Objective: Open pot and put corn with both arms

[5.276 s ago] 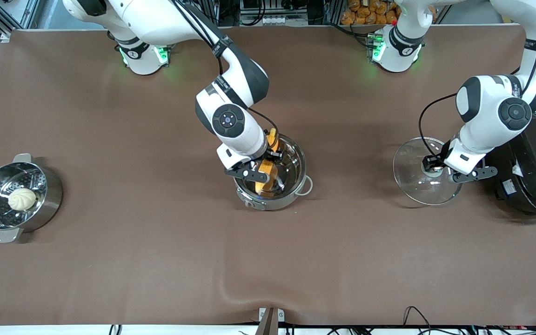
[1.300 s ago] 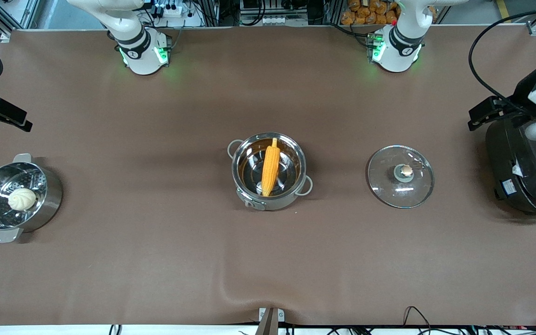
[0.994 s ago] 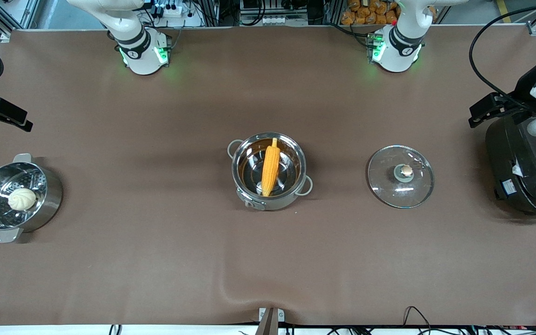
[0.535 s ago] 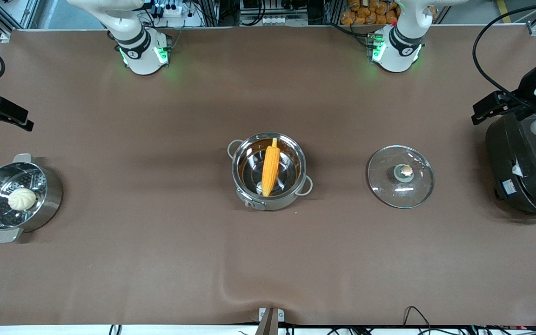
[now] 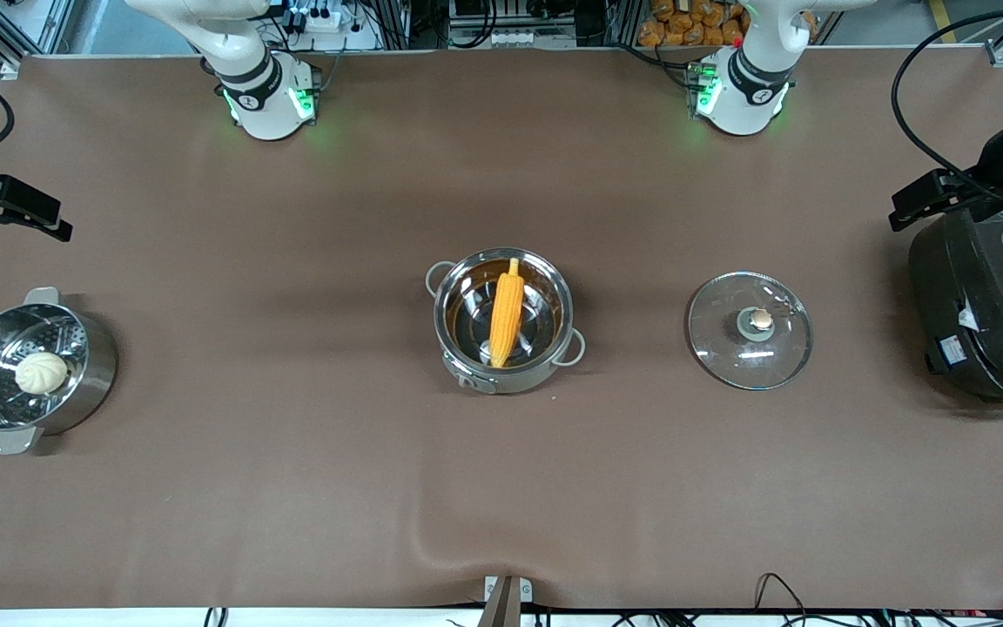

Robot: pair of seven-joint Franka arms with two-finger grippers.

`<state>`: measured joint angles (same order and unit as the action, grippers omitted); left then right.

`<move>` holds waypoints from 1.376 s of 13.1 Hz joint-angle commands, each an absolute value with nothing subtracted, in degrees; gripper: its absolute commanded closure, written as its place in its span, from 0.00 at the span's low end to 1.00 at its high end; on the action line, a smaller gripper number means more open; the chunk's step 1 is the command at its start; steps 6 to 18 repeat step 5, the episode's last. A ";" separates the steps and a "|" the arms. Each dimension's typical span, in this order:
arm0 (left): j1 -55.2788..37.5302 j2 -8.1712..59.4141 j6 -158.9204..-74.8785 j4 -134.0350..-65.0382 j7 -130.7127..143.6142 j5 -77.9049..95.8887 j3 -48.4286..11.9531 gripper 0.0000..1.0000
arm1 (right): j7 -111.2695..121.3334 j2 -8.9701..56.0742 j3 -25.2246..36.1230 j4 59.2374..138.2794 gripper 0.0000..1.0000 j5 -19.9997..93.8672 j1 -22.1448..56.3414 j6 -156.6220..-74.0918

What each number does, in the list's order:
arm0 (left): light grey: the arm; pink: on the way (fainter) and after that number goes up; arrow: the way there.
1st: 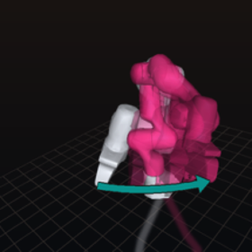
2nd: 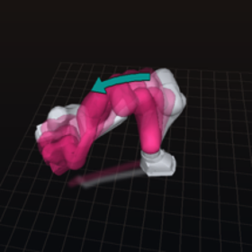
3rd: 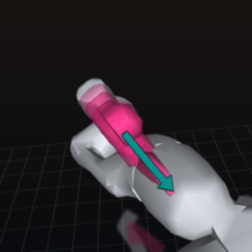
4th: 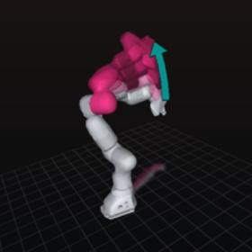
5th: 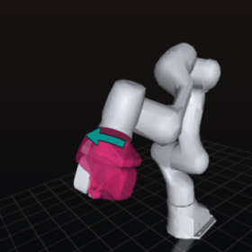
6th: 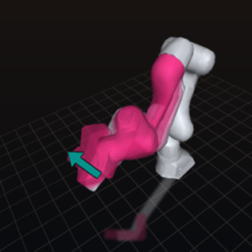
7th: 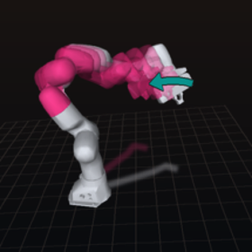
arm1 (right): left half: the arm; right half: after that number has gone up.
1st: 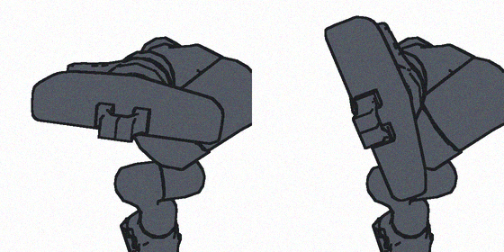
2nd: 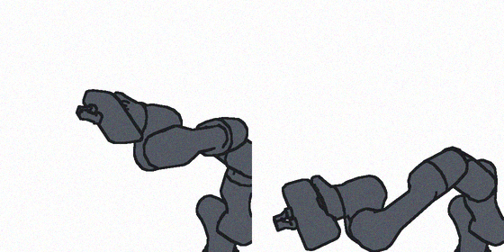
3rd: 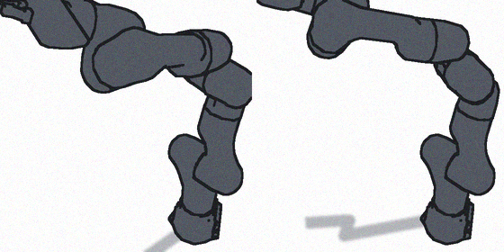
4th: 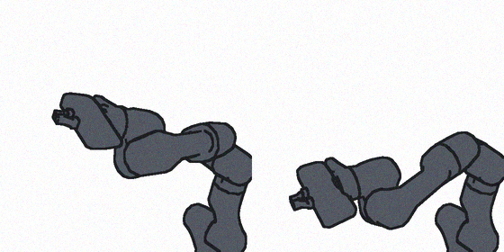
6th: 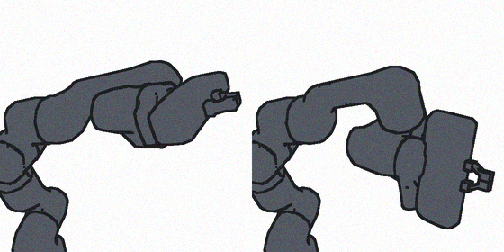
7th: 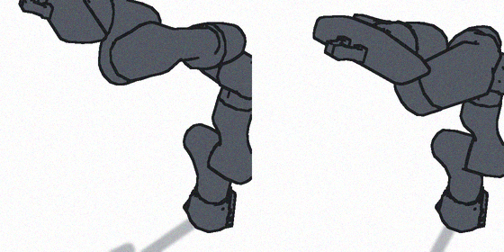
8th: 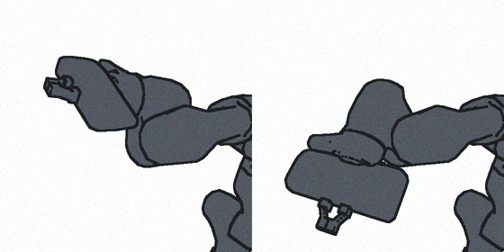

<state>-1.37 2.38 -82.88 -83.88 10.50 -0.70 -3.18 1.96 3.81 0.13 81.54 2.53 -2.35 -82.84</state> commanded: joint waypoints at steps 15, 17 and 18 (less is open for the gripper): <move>-1.49 1.67 -80.51 -83.41 10.90 -0.44 -3.08 0.00 | 3.43 3.60 -0.35 80.68 0.00 2.46 -3.96 -81.04; -1.49 1.67 -80.51 -83.41 10.90 -0.44 -3.08 0.00 | 3.43 3.60 -0.35 80.68 0.00 2.46 -3.96 -81.04; -1.49 1.67 -80.51 -83.41 10.90 -0.44 -3.08 0.00 | 3.43 3.60 -0.35 80.68 0.00 2.46 -3.96 -81.04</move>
